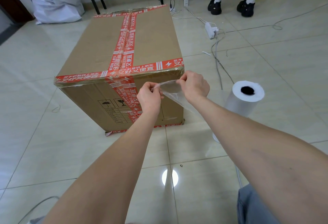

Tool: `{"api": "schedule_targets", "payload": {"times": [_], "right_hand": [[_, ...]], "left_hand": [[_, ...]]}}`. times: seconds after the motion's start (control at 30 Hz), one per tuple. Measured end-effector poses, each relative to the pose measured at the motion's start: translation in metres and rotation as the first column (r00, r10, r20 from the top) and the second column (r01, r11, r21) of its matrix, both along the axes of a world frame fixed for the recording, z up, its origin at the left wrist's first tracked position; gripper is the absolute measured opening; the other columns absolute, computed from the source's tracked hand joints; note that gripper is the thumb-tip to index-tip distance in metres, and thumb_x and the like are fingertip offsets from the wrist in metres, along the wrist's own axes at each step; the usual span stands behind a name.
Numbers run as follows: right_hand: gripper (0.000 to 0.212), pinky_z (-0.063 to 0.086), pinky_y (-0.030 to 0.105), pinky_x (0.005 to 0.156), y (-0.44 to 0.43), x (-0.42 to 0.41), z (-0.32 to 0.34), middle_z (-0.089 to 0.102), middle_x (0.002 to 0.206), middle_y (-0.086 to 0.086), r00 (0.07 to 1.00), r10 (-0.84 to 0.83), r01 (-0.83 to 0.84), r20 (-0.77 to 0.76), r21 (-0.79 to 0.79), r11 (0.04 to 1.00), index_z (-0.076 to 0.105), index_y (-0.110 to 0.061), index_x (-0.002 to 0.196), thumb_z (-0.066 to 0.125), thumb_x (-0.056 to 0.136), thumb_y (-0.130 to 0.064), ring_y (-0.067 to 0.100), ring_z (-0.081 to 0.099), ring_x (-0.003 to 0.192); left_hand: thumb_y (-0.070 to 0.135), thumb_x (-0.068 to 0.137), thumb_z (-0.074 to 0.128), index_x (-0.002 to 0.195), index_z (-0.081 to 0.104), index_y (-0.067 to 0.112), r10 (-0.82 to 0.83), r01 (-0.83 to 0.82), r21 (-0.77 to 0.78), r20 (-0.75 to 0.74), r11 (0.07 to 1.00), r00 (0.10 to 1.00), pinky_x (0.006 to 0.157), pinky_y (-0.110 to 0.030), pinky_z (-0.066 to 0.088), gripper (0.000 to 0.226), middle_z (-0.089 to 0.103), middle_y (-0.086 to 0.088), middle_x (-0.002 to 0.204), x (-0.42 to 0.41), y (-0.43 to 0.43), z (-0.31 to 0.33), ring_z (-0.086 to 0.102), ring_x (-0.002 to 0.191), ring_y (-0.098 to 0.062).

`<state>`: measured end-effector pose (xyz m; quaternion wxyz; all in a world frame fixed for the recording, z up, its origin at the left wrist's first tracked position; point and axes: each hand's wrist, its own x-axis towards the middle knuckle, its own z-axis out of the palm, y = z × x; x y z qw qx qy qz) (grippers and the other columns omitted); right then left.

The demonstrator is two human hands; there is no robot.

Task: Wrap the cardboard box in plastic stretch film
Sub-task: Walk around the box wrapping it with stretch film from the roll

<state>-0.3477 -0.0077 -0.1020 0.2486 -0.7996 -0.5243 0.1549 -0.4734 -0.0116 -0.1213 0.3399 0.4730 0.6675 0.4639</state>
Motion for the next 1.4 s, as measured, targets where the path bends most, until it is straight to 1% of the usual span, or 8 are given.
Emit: {"api": "schedule_targets", "payload": {"times": [0.57,0.77,0.83,0.93,1.03,1.2,1.3,1.4], "right_hand": [[0.043,0.037,0.030,0.062,0.020,0.001,-0.030,0.062,0.099,-0.002,0.995,-0.072,0.082,-0.063,0.174,0.981,0.046,-0.019,0.097,0.065,0.081,-0.055,0.020,0.054,0.077],[0.046,0.035,0.029,0.063,0.022,0.002,-0.033,0.060,0.100,-0.001,0.998,-0.050,0.055,-0.031,0.186,0.981,0.049,-0.017,0.100,0.064,0.081,-0.056,0.021,0.057,0.084],[0.045,0.035,0.029,0.064,0.022,0.003,-0.035,0.061,0.100,-0.001,0.999,-0.046,0.050,-0.026,0.194,0.980,0.050,-0.017,0.101,0.064,0.081,-0.056,0.022,0.057,0.086],[0.044,0.038,0.030,0.065,0.023,0.004,-0.036,0.061,0.098,-0.001,0.999,-0.044,0.045,-0.007,0.214,0.976,0.051,-0.018,0.097,0.064,0.080,-0.057,0.022,0.058,0.088],[0.043,0.041,0.033,0.071,0.027,0.010,-0.035,0.061,0.096,-0.002,0.998,-0.032,0.020,0.051,0.228,0.973,0.051,-0.021,0.092,0.064,0.078,-0.060,0.021,0.057,0.091],[0.043,0.039,0.035,0.081,0.034,0.020,-0.040,0.061,0.099,-0.004,0.993,0.007,-0.035,0.119,0.244,0.969,0.045,-0.026,0.083,0.062,0.076,-0.065,0.021,0.053,0.098],[0.043,0.039,0.035,0.082,0.033,0.019,-0.046,0.061,0.100,-0.004,0.993,0.005,-0.036,0.120,0.256,0.966,0.045,-0.026,0.085,0.059,0.077,-0.066,0.021,0.052,0.100],[0.043,0.038,0.035,0.084,0.032,0.019,-0.049,0.061,0.101,-0.003,0.991,0.003,-0.040,0.131,0.275,0.961,0.050,-0.024,0.088,0.058,0.078,-0.065,0.021,0.051,0.101]], "left_hand": [[0.039,0.085,0.067,0.080,0.064,0.017,0.126,-0.127,-0.012,-0.063,0.992,0.990,0.069,-0.027,0.053,0.023,0.069,-0.001,0.069,-0.017,0.032,-0.022,0.067,0.068,-0.015],[0.030,0.090,0.060,0.086,0.055,0.016,0.060,-0.056,0.023,-0.348,0.998,0.935,0.063,-0.029,0.050,0.015,0.057,0.005,0.073,-0.035,0.016,-0.025,0.058,0.071,-0.017],[0.027,0.090,0.056,0.079,0.055,0.014,-0.138,0.362,0.163,-0.725,0.918,0.675,0.052,-0.028,0.049,0.017,0.056,0.002,0.070,-0.035,0.007,-0.032,0.057,0.063,-0.018],[0.015,0.082,0.061,0.076,0.062,0.009,-0.116,0.864,0.099,-0.977,0.495,0.178,0.041,-0.026,0.043,0.009,0.059,-0.005,0.073,-0.019,0.010,-0.040,0.056,0.062,-0.022],[0.010,0.068,0.076,0.096,0.073,0.006,0.037,0.950,-0.210,-0.974,0.230,-0.225,0.080,-0.036,0.055,0.029,0.070,-0.011,0.099,-0.009,0.040,-0.040,0.067,0.091,-0.028],[0.021,0.085,0.053,0.145,0.030,0.006,0.500,0.822,-0.503,-0.657,0.267,-0.564,0.116,-0.040,0.009,0.065,0.033,-0.009,0.151,-0.023,0.096,-0.016,0.032,0.140,-0.022],[0.027,0.097,0.029,0.141,-0.017,-0.001,0.633,0.707,-0.571,-0.376,0.417,-0.677,0.108,-0.049,-0.030,0.069,-0.025,-0.017,0.146,-0.028,0.104,-0.025,-0.021,0.138,-0.029],[0.031,0.098,0.027,0.139,-0.022,-0.003,0.589,0.671,-0.599,-0.372,0.438,-0.717,0.096,-0.054,-0.039,0.072,-0.030,-0.018,0.142,-0.026,0.104,-0.031,-0.032,0.129,-0.033]]}}
